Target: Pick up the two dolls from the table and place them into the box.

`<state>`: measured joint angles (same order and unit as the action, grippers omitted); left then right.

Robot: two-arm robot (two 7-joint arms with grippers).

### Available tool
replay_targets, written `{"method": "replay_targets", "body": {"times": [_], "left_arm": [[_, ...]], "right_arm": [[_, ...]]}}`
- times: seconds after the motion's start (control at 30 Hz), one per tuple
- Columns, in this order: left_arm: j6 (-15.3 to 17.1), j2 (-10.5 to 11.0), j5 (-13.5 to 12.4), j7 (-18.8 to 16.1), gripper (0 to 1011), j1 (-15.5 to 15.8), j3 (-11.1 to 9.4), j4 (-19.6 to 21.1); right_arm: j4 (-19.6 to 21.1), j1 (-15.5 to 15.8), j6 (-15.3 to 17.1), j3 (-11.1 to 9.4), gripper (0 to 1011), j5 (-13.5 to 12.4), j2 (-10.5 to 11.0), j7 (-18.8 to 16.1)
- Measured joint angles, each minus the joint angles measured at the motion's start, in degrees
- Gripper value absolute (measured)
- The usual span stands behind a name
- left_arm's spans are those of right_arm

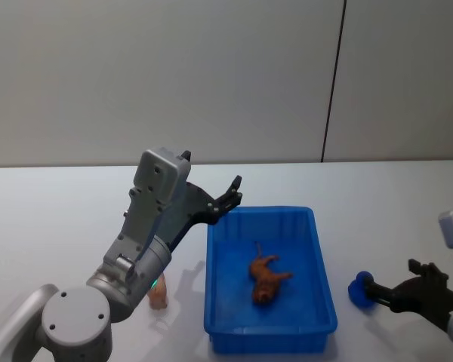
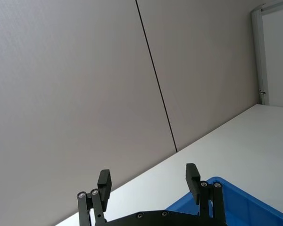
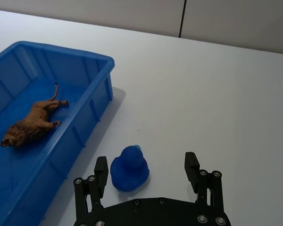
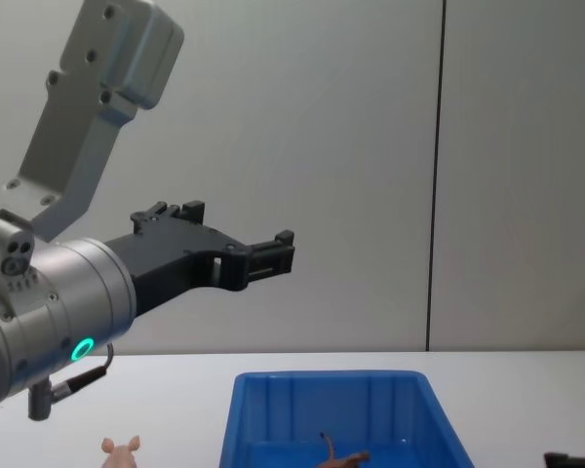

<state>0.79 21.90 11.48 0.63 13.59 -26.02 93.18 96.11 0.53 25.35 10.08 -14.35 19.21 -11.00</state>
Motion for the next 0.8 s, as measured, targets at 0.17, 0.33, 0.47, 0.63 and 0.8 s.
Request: {"method": "replay_targets", "body": {"times": [0.17,0.33,0.47,0.63,0.8], "left_arm": [[0.00,0.00,0.00,0.00,1001,0.00,0.00,0.00],[0.00,0.00,0.00,0.00,1001,0.00,0.00,0.00],[0.00,0.00,0.00,0.00,1001,0.00,0.00,0.00],[0.00,0.00,0.00,0.00,1001,0.00,0.00,0.00],[0.00,0.00,0.00,-0.01,1001,0.00,0.00,0.00]], "right_arm": [[-2.82,-1.91,0.47,0.79,1001,1.26,-1.09,-1.47],[-5.19,-3.34,1.01,1.45,1001,2.37,-1.90,-2.36],[-6.62,-4.15,1.33,1.80,1001,3.16,-2.37,-2.80],[-8.50,-5.21,1.54,2.25,1001,4.03,-2.95,-3.32],[-10.67,-6.62,1.54,2.73,1001,5.09,-3.63,-4.23]]}}
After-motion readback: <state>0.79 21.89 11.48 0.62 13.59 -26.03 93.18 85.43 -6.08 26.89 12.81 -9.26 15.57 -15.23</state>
